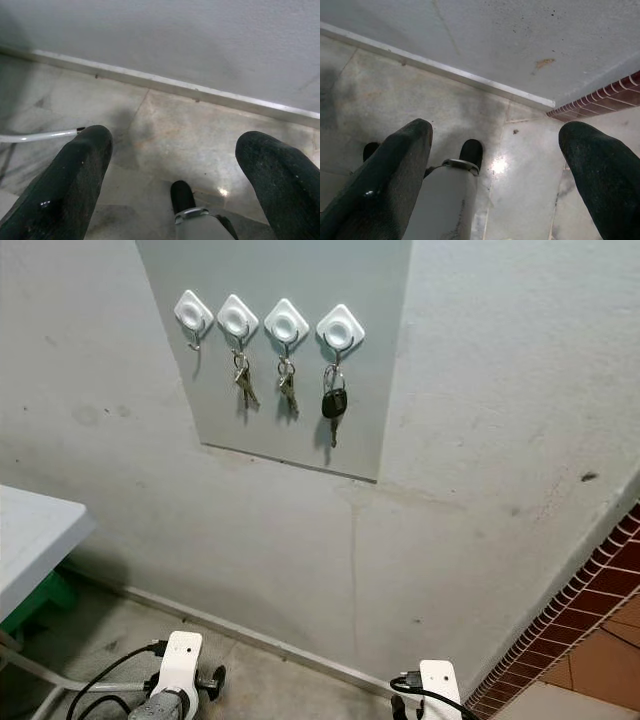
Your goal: Hang keys on a hook
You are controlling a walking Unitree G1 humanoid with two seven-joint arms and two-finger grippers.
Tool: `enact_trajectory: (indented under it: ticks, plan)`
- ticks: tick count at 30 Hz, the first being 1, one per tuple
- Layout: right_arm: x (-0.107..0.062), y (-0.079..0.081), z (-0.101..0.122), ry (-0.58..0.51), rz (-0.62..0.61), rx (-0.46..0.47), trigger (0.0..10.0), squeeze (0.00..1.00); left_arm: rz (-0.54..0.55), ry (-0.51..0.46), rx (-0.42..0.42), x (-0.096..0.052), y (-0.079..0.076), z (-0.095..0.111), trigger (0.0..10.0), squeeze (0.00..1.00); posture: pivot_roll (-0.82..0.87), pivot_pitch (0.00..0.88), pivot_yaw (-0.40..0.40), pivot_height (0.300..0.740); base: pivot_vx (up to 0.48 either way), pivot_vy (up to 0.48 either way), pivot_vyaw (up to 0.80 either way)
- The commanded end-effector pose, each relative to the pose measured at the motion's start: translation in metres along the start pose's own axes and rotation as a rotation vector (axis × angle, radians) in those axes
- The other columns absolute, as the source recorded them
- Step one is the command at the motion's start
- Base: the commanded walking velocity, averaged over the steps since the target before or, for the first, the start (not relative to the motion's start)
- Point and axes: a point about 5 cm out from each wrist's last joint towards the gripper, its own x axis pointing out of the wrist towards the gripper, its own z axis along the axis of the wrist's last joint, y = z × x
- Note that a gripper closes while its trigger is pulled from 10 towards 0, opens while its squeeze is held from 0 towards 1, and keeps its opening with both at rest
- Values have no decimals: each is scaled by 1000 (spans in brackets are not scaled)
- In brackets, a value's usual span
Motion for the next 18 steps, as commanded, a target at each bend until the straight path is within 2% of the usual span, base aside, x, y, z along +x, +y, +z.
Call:
enact_trajectory:
  ticks: [1, 5, 9, 18]
  plan:
    - [0, 0, 0, 9, -12, 0, 10000, 0, -10, 24, -50, 0, 3, -2, 10000, 0, -72, 0, 43, 740, 0, 0, 0]
    - [0, 1, -1, 11, -9, 1, 10000, 0, -14, 33, -119, -1, 4, -7, 10000, 0, -65, 0, 41, 740, 0, 0, 0]
    - [0, 1, -3, 14, -8, 0, 10000, 0, -18, 34, -152, -2, 4, -9, 10000, 0, -63, 0, 39, 740, 0, 0, 0]
    - [-1, -1, -3, 13, -11, -3, 10000, 0, -33, 34, -161, -3, 2, -12, 10000, 0, -61, 0, 32, 740, 0, 0, 0]
